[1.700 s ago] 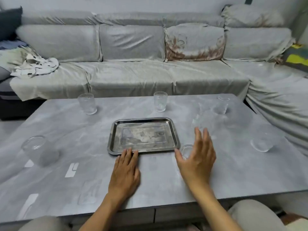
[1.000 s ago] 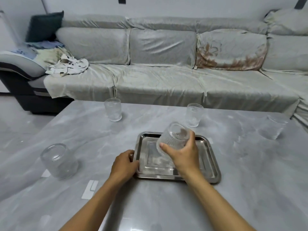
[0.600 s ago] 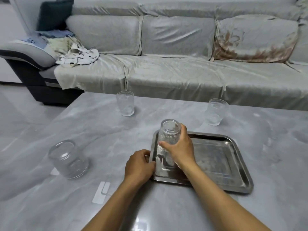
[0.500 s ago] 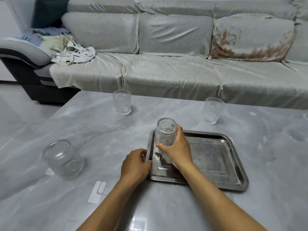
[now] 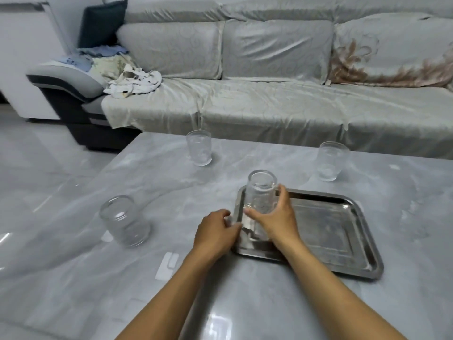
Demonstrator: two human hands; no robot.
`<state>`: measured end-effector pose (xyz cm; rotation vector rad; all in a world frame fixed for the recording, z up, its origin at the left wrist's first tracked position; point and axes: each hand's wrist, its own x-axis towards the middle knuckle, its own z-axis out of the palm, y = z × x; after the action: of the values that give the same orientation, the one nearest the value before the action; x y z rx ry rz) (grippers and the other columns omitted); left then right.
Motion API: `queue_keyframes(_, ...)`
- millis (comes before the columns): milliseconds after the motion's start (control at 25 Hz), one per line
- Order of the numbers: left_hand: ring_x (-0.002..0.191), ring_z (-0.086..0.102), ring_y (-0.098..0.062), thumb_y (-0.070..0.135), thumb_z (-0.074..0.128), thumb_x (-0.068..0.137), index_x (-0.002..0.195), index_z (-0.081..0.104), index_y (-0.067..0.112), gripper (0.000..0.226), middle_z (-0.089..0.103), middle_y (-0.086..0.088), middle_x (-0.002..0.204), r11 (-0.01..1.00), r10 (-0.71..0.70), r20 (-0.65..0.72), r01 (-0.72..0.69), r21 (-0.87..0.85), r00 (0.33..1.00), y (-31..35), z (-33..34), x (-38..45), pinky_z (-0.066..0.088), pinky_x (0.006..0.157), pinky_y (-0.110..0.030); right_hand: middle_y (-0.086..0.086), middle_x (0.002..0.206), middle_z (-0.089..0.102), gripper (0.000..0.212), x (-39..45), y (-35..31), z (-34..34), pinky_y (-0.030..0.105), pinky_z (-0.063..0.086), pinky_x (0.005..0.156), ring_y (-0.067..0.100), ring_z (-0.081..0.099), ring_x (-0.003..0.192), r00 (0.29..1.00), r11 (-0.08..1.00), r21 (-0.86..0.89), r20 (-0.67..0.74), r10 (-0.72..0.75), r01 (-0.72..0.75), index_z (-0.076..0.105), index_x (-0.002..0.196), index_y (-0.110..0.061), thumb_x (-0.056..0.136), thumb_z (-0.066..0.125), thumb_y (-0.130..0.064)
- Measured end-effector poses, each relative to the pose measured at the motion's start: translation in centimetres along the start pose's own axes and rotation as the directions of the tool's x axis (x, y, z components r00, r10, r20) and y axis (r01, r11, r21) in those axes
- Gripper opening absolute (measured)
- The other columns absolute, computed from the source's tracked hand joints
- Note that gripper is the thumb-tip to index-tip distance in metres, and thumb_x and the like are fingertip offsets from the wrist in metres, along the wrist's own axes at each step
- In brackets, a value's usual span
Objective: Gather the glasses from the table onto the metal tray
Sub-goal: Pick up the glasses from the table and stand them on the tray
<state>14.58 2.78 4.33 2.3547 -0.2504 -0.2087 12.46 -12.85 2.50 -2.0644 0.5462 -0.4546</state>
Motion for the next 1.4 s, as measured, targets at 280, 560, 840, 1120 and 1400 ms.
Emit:
queue_keyframes(280, 0.127, 0.036, -0.040, 0.031, 0.076, 0.063, 0.134, 0.039, 0.023, 0.080, 0.038, -0.015, 0.145, 0.946, -0.085, -0.702, 0.278, 0.165, 0.707, -6.0, -11.5, -2.6, 0.032, 0.099, -0.056, 0.009, 0.138, 0.052, 0.067, -8.4, -2.2, -3.8, 0.033, 0.037, 0.103, 0.027, 0.047, 0.127, 0.972, 0.968, -0.092, 0.029, -0.233, 0.235, 0.043, 0.137, -0.011, 0.078, 0.075, -0.020)
queue_keyframes(560, 0.096, 0.062, -0.036, 0.041, 0.084, 0.058, 0.109, 0.057, 0.015, 0.063, 0.067, -0.014, 0.111, 0.943, -0.332, -0.574, 0.258, -0.208, 0.749, -11.0, -11.7, -2.8, 0.048, 0.076, -0.043, 0.001, 0.130, 0.059, 0.050, -9.8, -3.1, -7.0, 0.030, 0.041, 0.102, 0.020, 0.053, 0.121, 0.935, 0.931, -0.150, 0.179, -0.305, 0.332, 0.052, 0.128, -0.017, 0.081, 0.066, -0.018)
queue_keyframes(840, 0.108, 0.049, -0.040, 0.035, 0.085, 0.056, 0.119, 0.050, 0.014, 0.075, 0.052, -0.016, 0.119, 0.969, -0.160, -0.504, 0.232, 0.084, 0.849, -10.5, -10.0, 0.4, 0.046, 0.085, -0.049, -0.002, 0.127, 0.061, 0.046, -9.1, -1.5, -7.3, 0.027, 0.042, 0.097, 0.017, 0.055, 0.117, 0.951, 0.947, -0.167, 0.190, -0.243, 0.275, 0.054, 0.125, -0.018, 0.080, 0.066, -0.019)
queue_keyframes(1120, 0.093, 0.058, -0.022, 0.042, 0.084, 0.048, 0.110, 0.047, 0.024, 0.074, 0.058, -0.001, 0.109, 0.996, -0.051, -0.520, 0.004, -0.092, 0.852, -6.2, -8.8, -0.2, 0.045, 0.073, -0.034, -0.004, 0.103, 0.071, 0.022, -8.8, -1.6, -7.2, 0.029, 0.050, 0.080, 0.012, 0.063, 0.093, 0.968, 0.962, -0.139, 0.121, -0.221, 0.237, 0.066, 0.103, -0.018, 0.081, 0.069, -0.019)
queue_keyframes(1400, 0.098, 0.065, -0.009, 0.042, 0.091, 0.051, 0.110, 0.050, 0.031, 0.073, 0.064, 0.017, 0.101, 0.754, 0.393, -0.380, -0.530, -0.387, 0.837, 5.1, -4.7, -6.4, 0.052, 0.079, -0.021, 0.010, 0.108, 0.073, 0.048, -7.3, -6.7, -7.9, 0.035, 0.057, 0.069, 0.023, 0.069, 0.086, 0.893, 0.494, 0.771, 0.449, 0.025, -0.402, 0.067, 0.114, -0.017, 0.074, 0.076, -0.043)
